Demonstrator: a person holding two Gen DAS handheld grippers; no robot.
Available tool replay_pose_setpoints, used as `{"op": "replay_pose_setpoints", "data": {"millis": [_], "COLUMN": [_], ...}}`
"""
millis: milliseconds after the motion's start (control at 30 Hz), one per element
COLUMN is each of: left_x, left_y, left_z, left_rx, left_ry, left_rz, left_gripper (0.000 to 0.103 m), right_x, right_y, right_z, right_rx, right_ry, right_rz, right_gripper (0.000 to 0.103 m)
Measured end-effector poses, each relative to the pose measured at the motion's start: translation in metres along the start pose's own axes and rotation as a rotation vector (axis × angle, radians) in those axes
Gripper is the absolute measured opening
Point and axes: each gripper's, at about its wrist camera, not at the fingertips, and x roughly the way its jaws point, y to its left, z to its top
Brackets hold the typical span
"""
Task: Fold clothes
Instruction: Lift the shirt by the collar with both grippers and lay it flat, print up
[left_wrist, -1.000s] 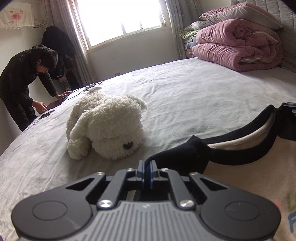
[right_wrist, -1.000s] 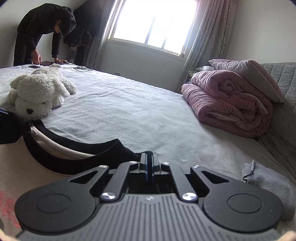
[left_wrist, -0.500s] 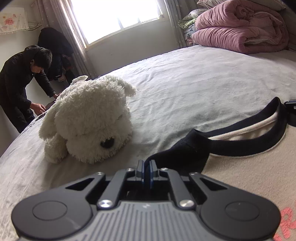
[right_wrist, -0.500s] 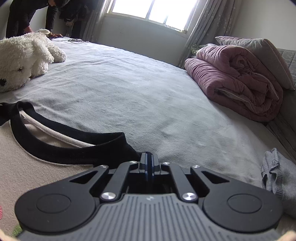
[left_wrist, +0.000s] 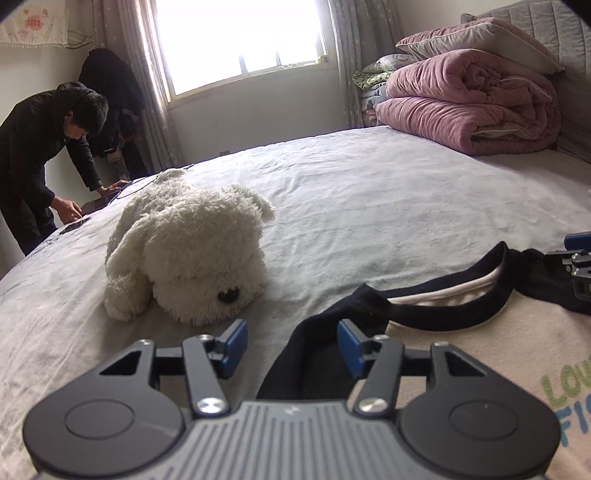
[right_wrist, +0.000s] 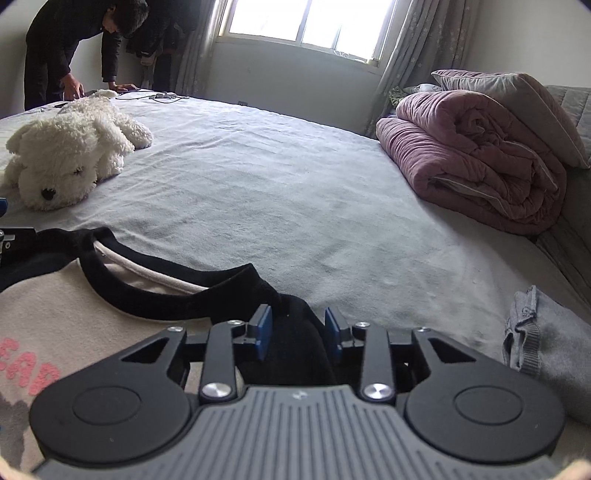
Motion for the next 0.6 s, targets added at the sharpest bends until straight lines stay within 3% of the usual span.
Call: {"op": "replay_pose_setpoints", "data": {"millis": [333, 600], "left_x": [-0.073, -0.111], "left_y": [0.004, 0.019], "left_z": [-0.03, -0.061], "left_rx": [-0.052, -0.171], "left_ry": [0.042, 0.103], "left_rz": [-0.061, -0.102], "left_gripper": [0.056, 0.056], "right_x": [-0.067, -0.109], "right_y": [-0.008, -0.005], "right_z": [-0.029, -0.055], "right_rx": [0.067, 0.077], "right_ry": [0.048, 0.083], "right_rz": [0.076, 0.106], "right_gripper": [0.035, 0.036]}}
